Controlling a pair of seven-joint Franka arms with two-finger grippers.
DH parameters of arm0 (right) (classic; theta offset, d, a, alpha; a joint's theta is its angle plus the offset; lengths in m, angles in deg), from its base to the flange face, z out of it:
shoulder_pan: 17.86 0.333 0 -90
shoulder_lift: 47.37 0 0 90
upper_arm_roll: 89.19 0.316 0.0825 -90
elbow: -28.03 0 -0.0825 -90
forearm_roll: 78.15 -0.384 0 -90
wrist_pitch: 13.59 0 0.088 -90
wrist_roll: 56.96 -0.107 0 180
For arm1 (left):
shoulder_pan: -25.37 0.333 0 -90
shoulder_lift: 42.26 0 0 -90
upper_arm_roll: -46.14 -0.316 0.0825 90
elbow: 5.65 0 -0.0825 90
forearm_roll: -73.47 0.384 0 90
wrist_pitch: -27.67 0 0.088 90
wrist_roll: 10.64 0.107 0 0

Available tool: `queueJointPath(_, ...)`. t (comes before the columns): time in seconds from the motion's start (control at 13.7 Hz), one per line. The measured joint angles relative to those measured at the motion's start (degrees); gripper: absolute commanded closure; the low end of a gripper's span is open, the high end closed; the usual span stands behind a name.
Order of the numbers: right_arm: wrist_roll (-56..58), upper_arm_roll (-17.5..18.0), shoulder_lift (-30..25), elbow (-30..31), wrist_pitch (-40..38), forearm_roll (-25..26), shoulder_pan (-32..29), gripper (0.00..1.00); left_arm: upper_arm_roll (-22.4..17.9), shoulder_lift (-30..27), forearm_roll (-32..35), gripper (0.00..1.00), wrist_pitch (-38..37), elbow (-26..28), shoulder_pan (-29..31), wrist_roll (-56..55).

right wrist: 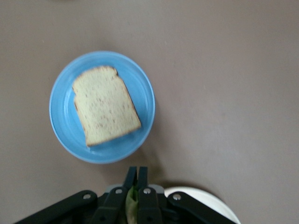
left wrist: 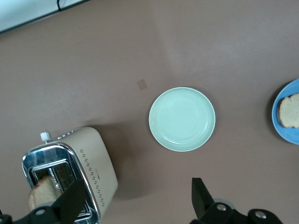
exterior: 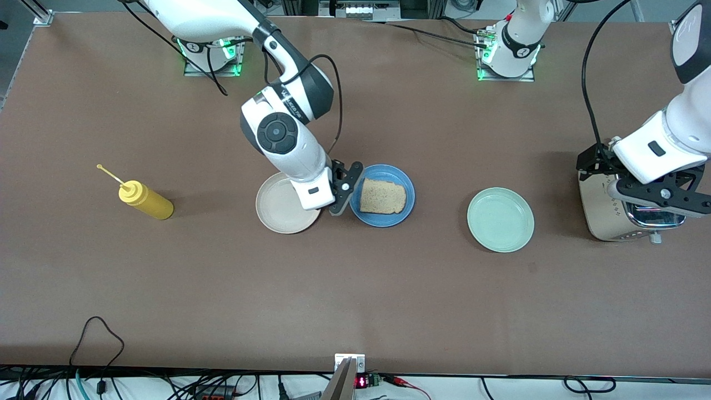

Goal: Make sandwich in blue plate with both arms
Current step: 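Carry the lettuce to the blue plate while the left gripper withdraws, then lay the lettuce leaf on the toast and open the right gripper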

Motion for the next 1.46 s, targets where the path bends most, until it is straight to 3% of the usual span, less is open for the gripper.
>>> queueJointPath(0.44,-0.06,2.6,6.7,-1.55,15.91,-1.76,1.84,1.0,0.08,0.17,-3.27,0.0,-0.24,-0.01,1.63,-2.56)
queueJointPath(0.73,-1.53,2.81,9.8,-1.87,20.86,-2.3,4.2,1.0,0.46,0.17,-3.35,0.0,-0.27,0.0,1.43,-2.99)
queueJointPath(0.81,-1.73,2.85,10.35,-1.91,21.74,-2.3,4.9,0.91,0.5,0.17,-3.35,0.0,-0.27,0.0,1.39,-3.01)
queueJointPath(0.88,-1.92,2.86,10.85,-1.91,22.54,-2.3,5.65,0.54,0.51,0.17,-3.35,0.0,-0.27,0.0,1.38,-3.05)
queueJointPath(0.95,-2.14,2.86,11.15,-1.92,23.01,-2.3,6.23,0.01,0.52,0.17,-3.36,0.0,-0.28,0.0,1.37,-3.07)
queueJointPath(1.24,-2.61,2.72,11.1,-2.96,23.05,-2.29,6.6,0.0,0.52,0.19,-3.36,0.0,-0.34,0.0,1.38,-3.11)
queueJointPath(1.46,-2.79,1.04,8.68,-4.43,17.39,-2.03,6.18,0.0,0.52,0.19,-3.36,0.0,-0.35,0.0,1.37,-3.19)
